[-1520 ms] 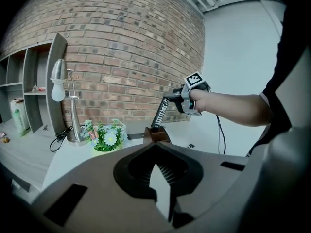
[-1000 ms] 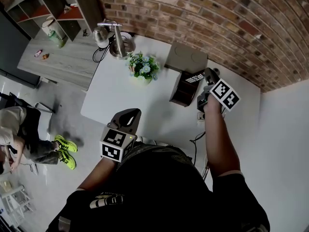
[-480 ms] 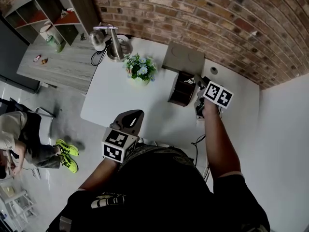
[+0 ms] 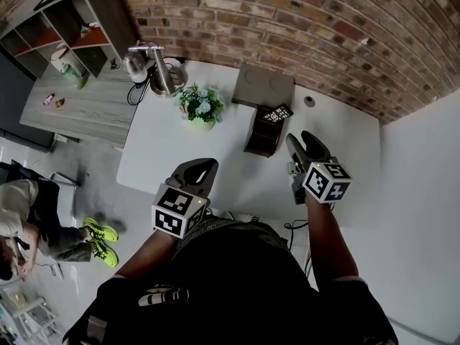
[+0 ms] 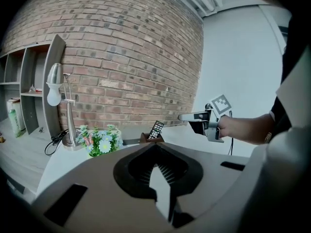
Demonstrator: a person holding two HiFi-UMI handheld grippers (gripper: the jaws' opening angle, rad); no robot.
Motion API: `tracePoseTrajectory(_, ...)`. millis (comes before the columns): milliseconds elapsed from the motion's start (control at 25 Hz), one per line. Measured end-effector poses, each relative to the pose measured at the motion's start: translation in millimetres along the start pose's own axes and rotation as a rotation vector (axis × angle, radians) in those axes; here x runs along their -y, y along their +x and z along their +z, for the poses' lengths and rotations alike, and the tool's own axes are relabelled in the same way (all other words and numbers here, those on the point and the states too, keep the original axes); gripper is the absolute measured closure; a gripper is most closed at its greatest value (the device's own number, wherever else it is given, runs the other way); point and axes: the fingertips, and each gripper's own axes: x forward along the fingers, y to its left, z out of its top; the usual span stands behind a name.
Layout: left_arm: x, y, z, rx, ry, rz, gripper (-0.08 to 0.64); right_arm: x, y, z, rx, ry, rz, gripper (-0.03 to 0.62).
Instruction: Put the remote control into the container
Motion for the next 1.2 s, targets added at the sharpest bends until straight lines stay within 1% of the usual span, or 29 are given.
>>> tracePoseTrajectory(80, 6.1, 2.8, 1.4, -0.005, 0.007, -0.030, 0.555, -14.0, -18.0, -6.0, 0.007, 0.006, 0.019, 0.376)
tracePoseTrajectory(120, 8.5, 4.8, 1.9, -0.008, 0.013, -0.045, 0.555, -21.6, -26.0, -8.5, 0.016, 0.023, 0.030, 0.401)
tracePoseTrajectory(200, 13.9, 9.6, 4.0, -0.011, 0.029, -0.073, 0.555, -37.5, -41.4, -14.7, 0.038, 0.061, 0.049, 0.524)
tracePoseTrajectory(240, 17.2, 11.9, 5.9, -0.006, 0.036, -0.086, 0.555, -45.6, -48.4, -18.9, 0.046, 0.071, 0.059, 0.571)
tracePoseTrajectory(280, 20.6, 14.1, 8.3, 0.002, 0.038, -0.097, 0.555, -53.4, -54.4, -23.2, 0.053, 0.076, 0.069, 0.583)
tracePoseTrajectory(400, 30.7, 19.7, 15.3, 0.032, 0.026, -0.136, 0.555, -72.7, -65.9, -36.8, 0.072, 0.097, 0.076, 0.584)
tracePoseTrajectory(480, 37.6, 23.4, 16.9, 0.034, 0.024, -0.161, 0.555, -84.9, -69.5, -47.7, 0.069, 0.101, 0.075, 0.584)
tracePoseTrajectory(600, 47.3, 28.6, 14.9, 0.015, 0.043, -0.186, 0.555, -97.2, -72.6, -59.0, 0.049, 0.061, 0.078, 0.584)
tracePoseTrajectory(680, 53.1, 31.5, 11.9, -0.002, 0.064, -0.199, 0.555, -96.0, -75.2, -61.6, 0.044, 0.045, 0.064, 0.584)
tracePoseTrajectory(880, 59.5, 35.6, 6.5, -0.031, 0.104, -0.215, 0.555, -91.8, -78.5, -66.6, 0.042, 0.079, 0.045, 0.584)
tracePoseTrajectory(1040, 59.4, 35.5, 4.6, -0.036, 0.110, -0.213, 0.555, -89.1, -75.7, -71.0, 0.014, 0.070, 0.029, 0.583)
tracePoseTrajectory(1200, 62.2, 36.8, 0.8, -0.044, 0.112, -0.222, 0.555, -88.6, -75.1, -74.9, -0.004, 0.065, 0.030, 0.583)
